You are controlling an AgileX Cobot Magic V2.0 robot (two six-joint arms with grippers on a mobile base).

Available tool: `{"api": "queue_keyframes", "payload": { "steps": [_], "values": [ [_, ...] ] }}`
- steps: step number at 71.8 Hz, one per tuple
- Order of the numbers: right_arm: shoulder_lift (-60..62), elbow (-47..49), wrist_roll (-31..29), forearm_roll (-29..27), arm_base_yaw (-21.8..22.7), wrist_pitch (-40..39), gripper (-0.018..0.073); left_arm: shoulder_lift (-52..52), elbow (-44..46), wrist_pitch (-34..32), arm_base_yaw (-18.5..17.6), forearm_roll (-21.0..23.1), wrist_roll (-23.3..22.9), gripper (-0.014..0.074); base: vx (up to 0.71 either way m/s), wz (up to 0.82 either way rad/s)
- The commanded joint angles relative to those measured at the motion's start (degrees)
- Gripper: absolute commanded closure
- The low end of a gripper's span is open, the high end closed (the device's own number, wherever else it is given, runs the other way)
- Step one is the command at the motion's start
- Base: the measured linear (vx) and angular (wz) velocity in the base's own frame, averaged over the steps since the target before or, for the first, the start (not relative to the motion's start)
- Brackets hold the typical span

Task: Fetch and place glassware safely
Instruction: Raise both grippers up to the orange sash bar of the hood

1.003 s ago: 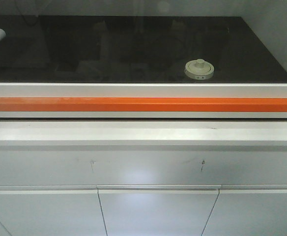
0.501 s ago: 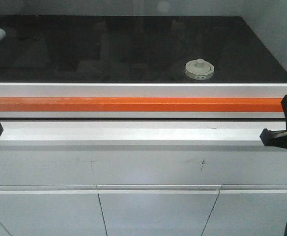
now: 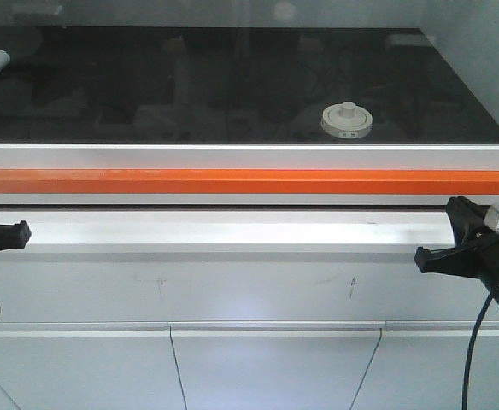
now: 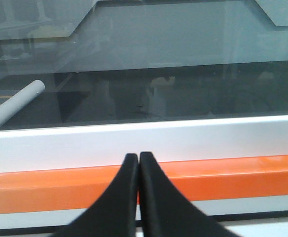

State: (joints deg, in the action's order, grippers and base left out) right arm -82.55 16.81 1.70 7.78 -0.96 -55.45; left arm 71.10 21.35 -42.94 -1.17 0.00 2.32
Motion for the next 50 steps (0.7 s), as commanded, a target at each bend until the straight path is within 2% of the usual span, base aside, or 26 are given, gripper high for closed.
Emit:
{"api": "queue_keyframes", "payload": {
  "steps": [1, 23, 50],
  "values": [
    [-1.84, 1.16, -0.98, 0.16, 0.06, -7.65, 0.0563, -0.33, 1.16, -5.65, -0.35, 0.57, -0.45, 0.0603, 0.00, 0.00],
    [-10.05, 1.96, -1.23, -0.02, 0.06, -13.83, 0.0563, -0.32, 1.16, -6.10, -0.35, 0.57, -0.45, 0.0603, 0.00, 0.00],
    [-14.04, 6.98, -1.23, -0.02, 0.06, -12.76, 0.0563, -0.32, 1.16, -6.10, -0.35, 0.57, -0.45, 0.0603, 0.00, 0.00]
  ]
}}
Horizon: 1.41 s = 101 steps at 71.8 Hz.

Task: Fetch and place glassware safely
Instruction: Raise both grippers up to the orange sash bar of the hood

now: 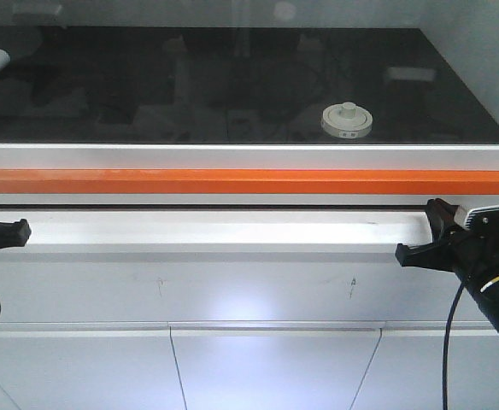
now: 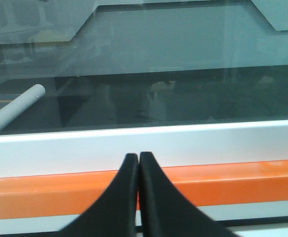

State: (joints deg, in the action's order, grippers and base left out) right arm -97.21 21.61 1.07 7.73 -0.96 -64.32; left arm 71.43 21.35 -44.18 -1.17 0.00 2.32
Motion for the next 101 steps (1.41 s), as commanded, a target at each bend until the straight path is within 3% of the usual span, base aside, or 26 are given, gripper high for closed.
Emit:
{"api": "queue_keyframes", "payload": {
  "steps": [1, 64, 77, 101],
  "values": [
    [0.40, 2.28, -0.60, 0.03, 0.06, -3.89, 0.0563, -0.65, 1.16, -4.87, -0.35, 0.57, -0.45, 0.0603, 0.00, 0.00],
    [-3.89, 8.53, -0.60, -1.69, 0.06, -3.89, 0.0563, -0.65, 1.16, -2.83, -0.35, 0.57, -0.45, 0.0603, 0.00, 0.00],
    [-3.89, 8.53, -0.60, -1.69, 0.06, -3.95, 0.0563, 2.49, 1.16, -2.32, -0.35, -2.24, -0.39, 0.0603, 0.00, 0.00],
    [-3.89, 8.53, -0.60, -1.69, 0.06, -4.14, 0.0563, 13.08, 1.16, -11.95, -0.35, -3.34, -0.34, 0.0603, 0.00, 0.00]
  ]
}}
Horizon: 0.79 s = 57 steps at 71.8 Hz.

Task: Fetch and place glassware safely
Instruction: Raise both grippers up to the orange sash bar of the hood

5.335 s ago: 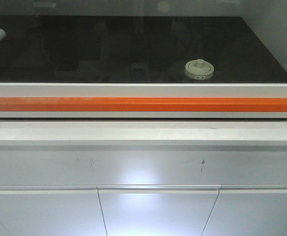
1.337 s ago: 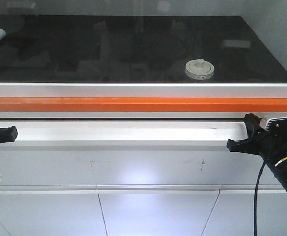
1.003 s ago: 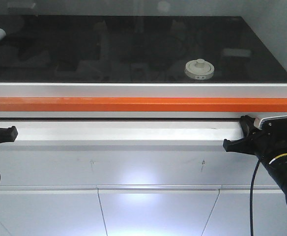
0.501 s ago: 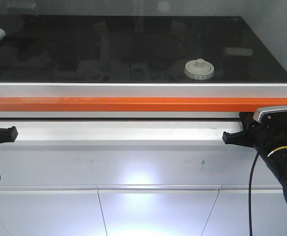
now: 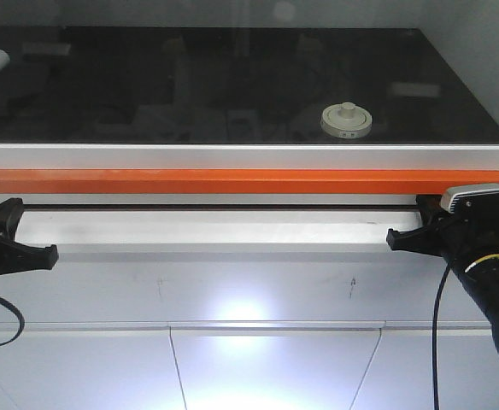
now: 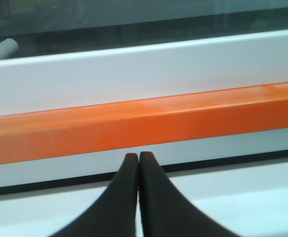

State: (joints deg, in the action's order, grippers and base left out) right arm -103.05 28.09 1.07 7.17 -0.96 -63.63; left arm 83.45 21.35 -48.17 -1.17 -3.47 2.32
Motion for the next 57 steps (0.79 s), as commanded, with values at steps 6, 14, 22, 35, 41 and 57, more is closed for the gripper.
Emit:
{"api": "queue_keyframes", "payload": {
  "steps": [6, 14, 22, 35, 41, 57],
  "values": [
    [1.95, 2.05, -0.60, -1.13, 0.06, -4.83, 0.0563, 3.29, 1.16, -9.85, -0.35, 0.41, -0.34, 0.0603, 0.00, 0.00],
    [1.95, 2.05, -0.60, -1.13, 0.06, -4.83, 0.0563, 6.22, 1.16, -11.46, -0.35, 0.66, -0.34, 0.0603, 0.00, 0.00],
    [1.95, 2.05, -0.60, -1.13, 0.06, -4.83, 0.0563, 8.72, 1.69, -13.78, -0.35, 0.66, -0.34, 0.0603, 0.00, 0.00],
    [1.95, 2.05, -0.60, -1.13, 0.06, -4.83, 0.0563, 12.06, 5.02, -14.23, -0.35, 0.60, -0.34, 0.0603, 0.00, 0.00],
    [1.95, 2.05, -0.55, -1.08, 0.06, -4.82, 0.0563, 12.97, 6.48, -14.17, -0.35, 0.60, -0.34, 0.0603, 0.00, 0.00],
    [1.95, 2.05, -0.55, -1.08, 0.06, -4.82, 0.0563, 15.18, 8.86, -14.80, -0.35, 0.66, -0.34, 0.0603, 0.00, 0.00]
  ]
}}
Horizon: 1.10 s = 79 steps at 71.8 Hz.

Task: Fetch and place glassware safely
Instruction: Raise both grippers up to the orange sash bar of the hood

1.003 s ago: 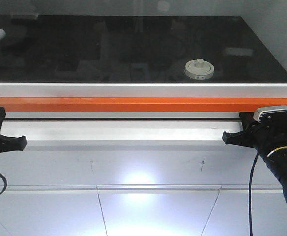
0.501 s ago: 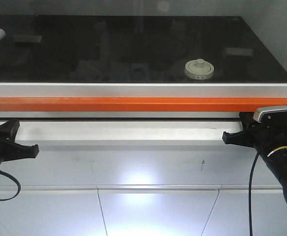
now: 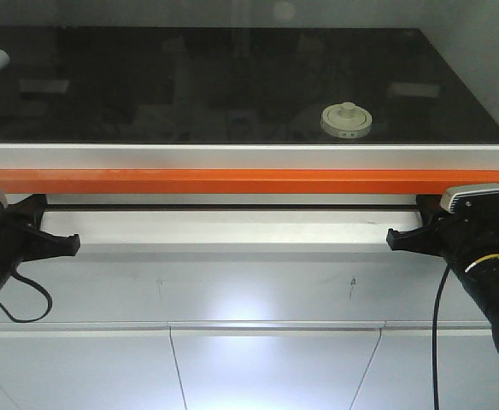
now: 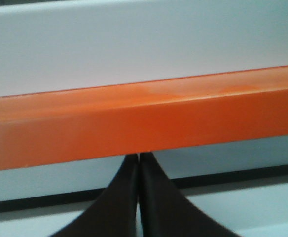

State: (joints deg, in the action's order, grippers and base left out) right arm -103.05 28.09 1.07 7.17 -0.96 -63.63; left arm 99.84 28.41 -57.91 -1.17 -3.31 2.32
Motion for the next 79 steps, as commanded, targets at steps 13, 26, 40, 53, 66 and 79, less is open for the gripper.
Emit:
{"api": "queue_keyframes", "payload": {
  "steps": [13, 26, 40, 53, 66, 79],
  "values": [
    [1.95, 2.05, -0.55, -1.08, 0.06, -4.82, 0.0563, -1.20, 2.39, -8.59, -0.35, 0.39, -0.44, 0.0603, 0.00, 0.00],
    [1.95, 2.05, -0.55, -1.08, 0.06, -4.82, 0.0563, -1.34, 2.39, -12.14, -0.35, -0.03, -0.51, 0.0603, 0.00, 0.00],
    [1.95, 2.05, -0.55, -1.09, 0.06, -6.98, 0.0563, -1.34, 2.33, -12.10, -0.35, -0.13, -0.80, 0.0603, 0.00, 0.00],
    [2.76, 2.05, -0.55, -1.09, 0.06, -7.67, 0.0563, -2.82, 2.33, -12.12, -0.35, -0.13, -1.46, 0.0603, 0.00, 0.00],
    [4.95, 2.05, -0.55, -1.03, 0.06, -7.41, 0.0563, -6.07, 2.39, -10.95, -0.35, -0.13, -1.46, 0.0603, 0.00, 0.00],
    [7.51, 2.12, -0.55, -1.03, 0.06, -5.83, 0.0563, -8.72, 2.39, -9.09, -0.35, -0.07, -1.46, 0.0603, 0.00, 0.00]
  ]
}}
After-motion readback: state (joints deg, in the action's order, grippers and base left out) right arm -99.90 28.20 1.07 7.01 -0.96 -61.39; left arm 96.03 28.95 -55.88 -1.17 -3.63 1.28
